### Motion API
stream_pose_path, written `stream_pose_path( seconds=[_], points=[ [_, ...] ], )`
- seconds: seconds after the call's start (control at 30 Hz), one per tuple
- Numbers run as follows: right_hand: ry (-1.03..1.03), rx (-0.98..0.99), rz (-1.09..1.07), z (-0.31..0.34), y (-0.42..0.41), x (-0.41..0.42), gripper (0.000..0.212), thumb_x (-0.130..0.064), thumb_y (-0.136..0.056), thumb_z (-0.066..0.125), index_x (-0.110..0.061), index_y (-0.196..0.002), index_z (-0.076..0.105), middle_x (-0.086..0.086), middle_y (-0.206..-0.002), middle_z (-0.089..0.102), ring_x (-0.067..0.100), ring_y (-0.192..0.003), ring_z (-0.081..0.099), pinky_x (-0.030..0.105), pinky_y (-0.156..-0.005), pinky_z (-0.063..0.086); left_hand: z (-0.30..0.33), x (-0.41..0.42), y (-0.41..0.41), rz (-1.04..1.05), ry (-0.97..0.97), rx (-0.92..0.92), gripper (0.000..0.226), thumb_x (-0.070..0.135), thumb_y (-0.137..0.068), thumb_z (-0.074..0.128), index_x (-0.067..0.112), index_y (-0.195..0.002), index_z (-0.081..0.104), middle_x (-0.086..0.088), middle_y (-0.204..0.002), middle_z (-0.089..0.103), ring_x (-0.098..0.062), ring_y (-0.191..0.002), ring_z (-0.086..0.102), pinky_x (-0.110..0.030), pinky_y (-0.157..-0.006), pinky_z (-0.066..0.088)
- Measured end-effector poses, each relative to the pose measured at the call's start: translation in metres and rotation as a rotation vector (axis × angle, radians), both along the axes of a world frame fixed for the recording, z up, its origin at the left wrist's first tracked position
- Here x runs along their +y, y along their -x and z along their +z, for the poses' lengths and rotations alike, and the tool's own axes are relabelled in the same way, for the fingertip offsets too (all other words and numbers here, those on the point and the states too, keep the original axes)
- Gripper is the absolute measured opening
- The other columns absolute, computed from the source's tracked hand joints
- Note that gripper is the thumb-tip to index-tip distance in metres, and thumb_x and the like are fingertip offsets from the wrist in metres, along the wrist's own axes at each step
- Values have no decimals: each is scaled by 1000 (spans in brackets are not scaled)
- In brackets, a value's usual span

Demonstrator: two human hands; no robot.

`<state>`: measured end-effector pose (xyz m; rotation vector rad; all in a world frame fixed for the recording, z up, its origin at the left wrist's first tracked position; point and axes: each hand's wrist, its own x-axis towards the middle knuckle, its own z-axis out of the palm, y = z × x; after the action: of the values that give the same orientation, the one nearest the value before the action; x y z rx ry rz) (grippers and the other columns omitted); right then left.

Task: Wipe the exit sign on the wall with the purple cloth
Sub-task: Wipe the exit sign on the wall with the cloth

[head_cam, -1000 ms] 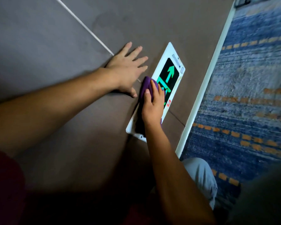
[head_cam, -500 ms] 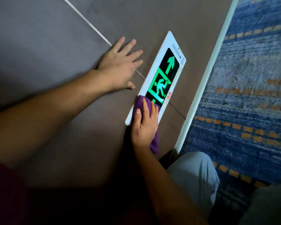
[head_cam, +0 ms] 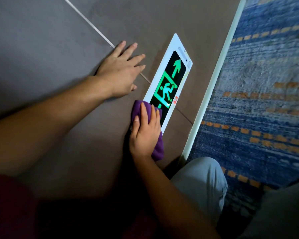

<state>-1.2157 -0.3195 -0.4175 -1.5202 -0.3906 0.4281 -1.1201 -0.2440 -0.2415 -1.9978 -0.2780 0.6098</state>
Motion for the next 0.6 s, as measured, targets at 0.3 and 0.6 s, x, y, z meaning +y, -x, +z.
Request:
stream_pose_path(
  seconds=[0.3, 0.6],
  points=[
    [6, 37, 5, 13, 1, 2, 44, -28, -107, 47, -29, -152, 48, 3, -165, 38, 28, -158, 24, 49, -124, 26, 3, 0, 16, -33, -23, 60, 82, 61, -94, 54, 19, -160, 27, -5, -171, 16, -33, -158, 1, -54, -127, 0],
    [-53, 119, 83, 1, -58, 20, 48, -28, -109, 43, -29, -157, 40, 5, -168, 31, 26, -159, 17, 34, -127, 9, 2, -1, 14, -32, -15, 48, 83, 58, -93, 58, 17, -160, 29, -4, -170, 18, -33, -158, 2, -53, -127, 0]
  ],
)
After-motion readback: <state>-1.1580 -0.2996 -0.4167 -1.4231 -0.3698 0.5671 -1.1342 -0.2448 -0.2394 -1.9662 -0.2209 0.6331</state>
